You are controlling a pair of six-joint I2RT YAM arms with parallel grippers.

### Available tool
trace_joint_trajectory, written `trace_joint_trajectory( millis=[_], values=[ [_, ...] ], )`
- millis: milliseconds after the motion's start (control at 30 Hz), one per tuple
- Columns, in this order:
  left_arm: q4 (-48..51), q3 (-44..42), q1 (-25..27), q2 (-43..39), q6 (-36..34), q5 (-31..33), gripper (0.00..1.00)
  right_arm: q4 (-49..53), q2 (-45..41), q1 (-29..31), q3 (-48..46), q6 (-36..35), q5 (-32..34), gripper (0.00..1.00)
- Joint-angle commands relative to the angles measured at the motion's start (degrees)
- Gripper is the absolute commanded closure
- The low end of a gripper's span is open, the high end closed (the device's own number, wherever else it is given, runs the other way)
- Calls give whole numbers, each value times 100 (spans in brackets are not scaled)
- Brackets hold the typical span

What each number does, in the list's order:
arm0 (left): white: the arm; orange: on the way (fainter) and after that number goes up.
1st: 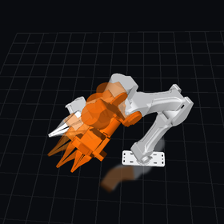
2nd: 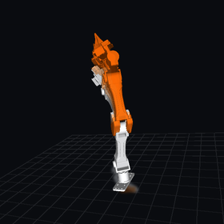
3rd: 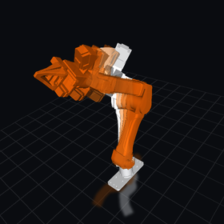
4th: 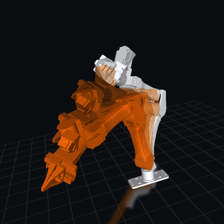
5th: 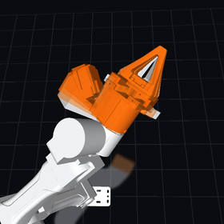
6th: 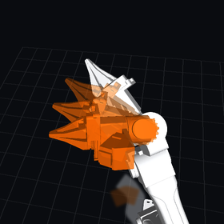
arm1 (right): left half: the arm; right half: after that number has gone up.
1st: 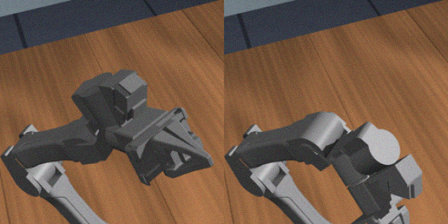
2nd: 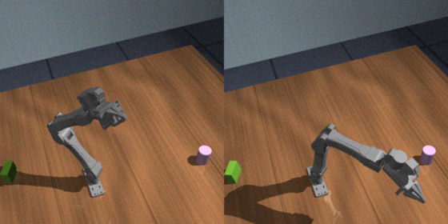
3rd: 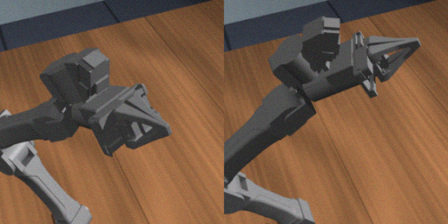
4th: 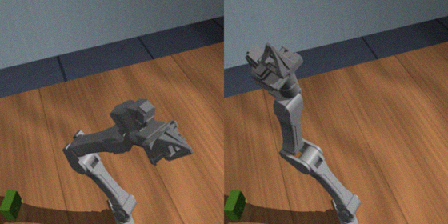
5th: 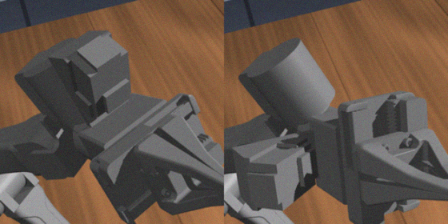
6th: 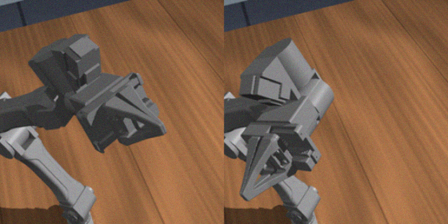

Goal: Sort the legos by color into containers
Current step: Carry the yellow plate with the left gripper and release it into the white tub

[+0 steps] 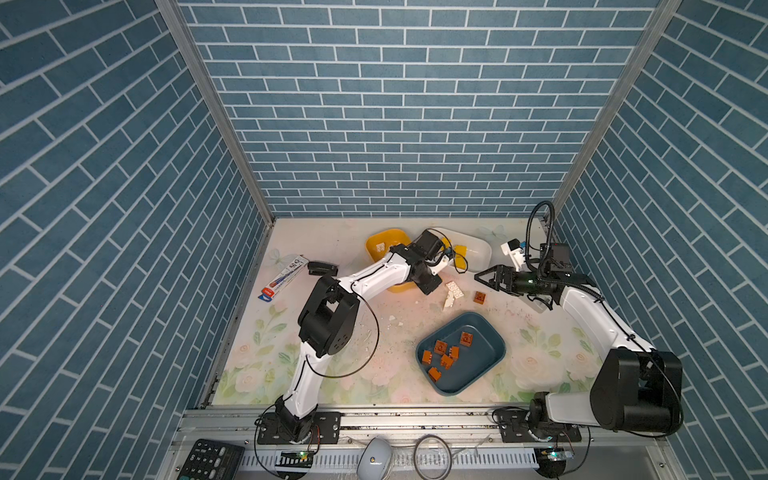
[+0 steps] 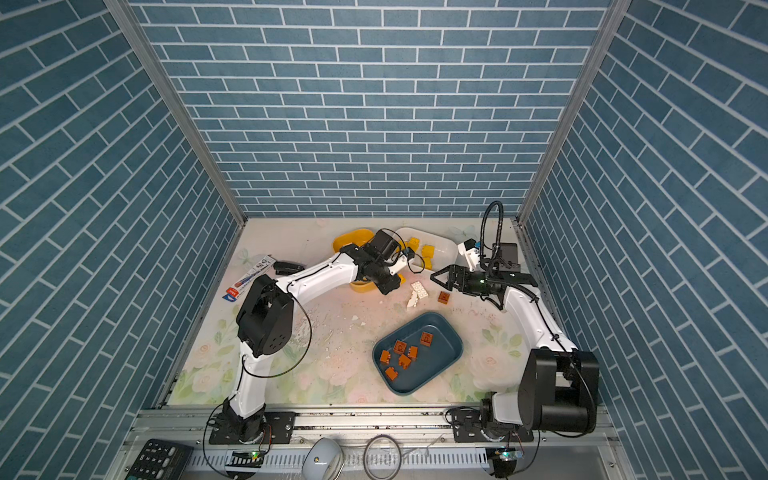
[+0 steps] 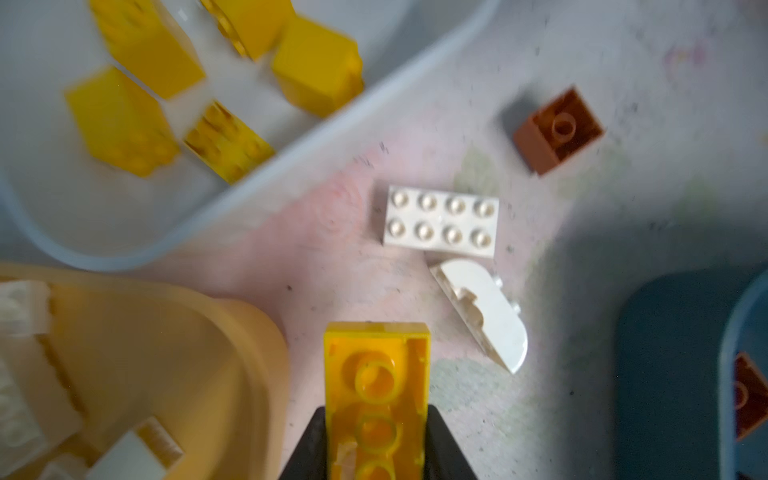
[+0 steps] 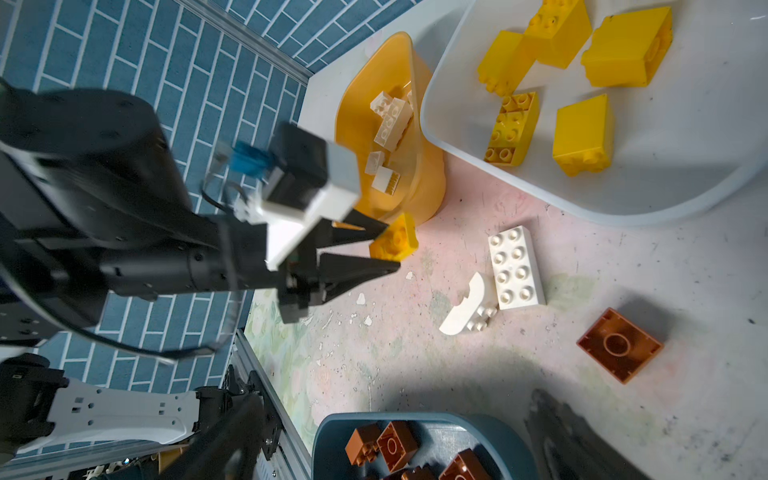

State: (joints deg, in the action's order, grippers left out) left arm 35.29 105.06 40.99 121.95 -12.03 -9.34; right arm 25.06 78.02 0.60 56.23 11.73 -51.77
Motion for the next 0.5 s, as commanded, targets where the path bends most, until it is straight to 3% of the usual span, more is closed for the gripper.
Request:
trace_joint_trajectory(
  millis=[0,467],
  values=[
    [-183,592,-121,381,261,-120,74,-50,-15,-29,198,-94,141,1],
    [-1077,3289,-424,2458,1140,126,72,-164,124,-42,320,40,349,2]
  ],
)
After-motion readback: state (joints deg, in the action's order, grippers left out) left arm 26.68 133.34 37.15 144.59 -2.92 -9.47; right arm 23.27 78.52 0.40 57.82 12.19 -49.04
